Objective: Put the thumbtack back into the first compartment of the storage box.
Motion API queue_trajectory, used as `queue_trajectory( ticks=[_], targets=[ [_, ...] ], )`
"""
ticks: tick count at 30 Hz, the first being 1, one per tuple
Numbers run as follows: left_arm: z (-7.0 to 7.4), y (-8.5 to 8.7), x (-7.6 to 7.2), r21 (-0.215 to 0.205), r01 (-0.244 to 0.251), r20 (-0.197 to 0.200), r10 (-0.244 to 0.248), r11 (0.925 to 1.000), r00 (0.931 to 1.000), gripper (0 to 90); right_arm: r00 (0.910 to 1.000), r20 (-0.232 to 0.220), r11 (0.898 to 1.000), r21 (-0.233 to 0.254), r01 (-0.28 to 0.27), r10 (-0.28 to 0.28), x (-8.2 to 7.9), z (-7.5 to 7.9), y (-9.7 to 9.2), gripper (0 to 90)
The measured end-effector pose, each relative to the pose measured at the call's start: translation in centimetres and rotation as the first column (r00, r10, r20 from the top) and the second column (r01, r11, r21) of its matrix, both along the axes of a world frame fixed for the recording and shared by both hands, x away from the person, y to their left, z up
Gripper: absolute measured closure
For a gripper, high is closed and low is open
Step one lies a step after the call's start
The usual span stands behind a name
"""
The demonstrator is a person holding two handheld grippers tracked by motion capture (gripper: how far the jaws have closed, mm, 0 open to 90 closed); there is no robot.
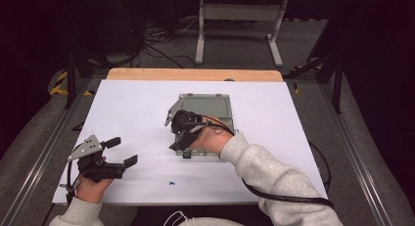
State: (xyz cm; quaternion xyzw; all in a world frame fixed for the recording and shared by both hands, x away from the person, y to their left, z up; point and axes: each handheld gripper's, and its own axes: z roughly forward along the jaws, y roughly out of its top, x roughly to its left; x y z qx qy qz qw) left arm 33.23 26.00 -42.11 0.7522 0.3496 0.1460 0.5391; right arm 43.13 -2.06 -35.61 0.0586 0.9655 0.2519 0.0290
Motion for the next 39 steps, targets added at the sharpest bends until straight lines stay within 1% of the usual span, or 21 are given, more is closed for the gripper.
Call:
queue_trajectory(
  ticks=[6, 9, 14, 16, 18, 24, 26, 27, 31, 39],
  targets=[
    [0.0, 0.1, 0.0, -0.002, -0.003, 0.001, 0.003, 1.0, 1.0, 5.0, 0.9991, -0.005, 0.999, -0.005, -0.042, 0.042, -1.4, -0.3, 0.4, 41.5],
    [0.0, 0.1, 0.0, -0.001, -0.002, 0.001, 0.002, 1.0, 1.0, 5.0, 0.9987, -0.008, 0.999, -0.007, -0.049, 0.049, -1.7, -0.4, 0.5, 41.4],
    [0.0, 0.2, -0.1, 0.0, -0.005, 0.0, 0.005, 1.0, 1.0, 5.0, 0.9975, -0.019, 0.997, -0.016, -0.069, 0.069, -2.7, -0.8, 0.8, 41.4],
    [0.0, 0.2, -0.1, 0.001, -0.005, 0.001, 0.005, 1.0, 1.0, 5.0, 0.997, -0.022, 0.997, -0.019, -0.075, 0.074, -2.8, -0.9, 0.8, 41.4],
    [0.0, 0.2, -0.1, 0.0, -0.003, 0.002, 0.003, 1.0, 1.0, 5.0, 0.9959, -0.022, 0.996, -0.023, -0.088, 0.088, -3.1, -1.2, 1.0, 41.5],
    [0.0, 0.2, -0.1, -0.002, -0.004, 0.0, 0.004, 1.0, 1.0, 5.0, 0.9945, -0.017, 0.994, -0.034, -0.104, 0.103, -3.8, -1.9, 1.2, 41.7],
    [0.0, 0.2, -0.1, -0.002, -0.004, 0.0, 0.004, 1.0, 1.0, 5.0, 0.9925, -0.019, 0.992, -0.039, -0.121, 0.12, -4.3, -2.4, 1.4, 42.2],
    [0.0, 0.2, -0.1, -0.002, -0.005, 0.0, 0.005, 1.0, 1.0, 5.0, 0.993, -0.027, 0.992, -0.048, -0.116, 0.115, -4.6, -2.6, 1.5, 42.2],
    [0.1, 0.2, -0.2, -0.005, -0.006, 0.002, 0.006, 1.0, 1.0, 5.0, 0.9905, -0.042, 0.989, -0.058, -0.133, 0.131, -5.2, -3.5, 1.8, 42.5],
    [0.0, 0.1, -0.1, -0.005, -0.004, 0.002, 0.004, 1.0, 1.0, 5.0, 0.9862, -0.069, 0.984, -0.082, -0.156, 0.151, -5.8, -4.6, 2.2, 42.8]
  ],
)
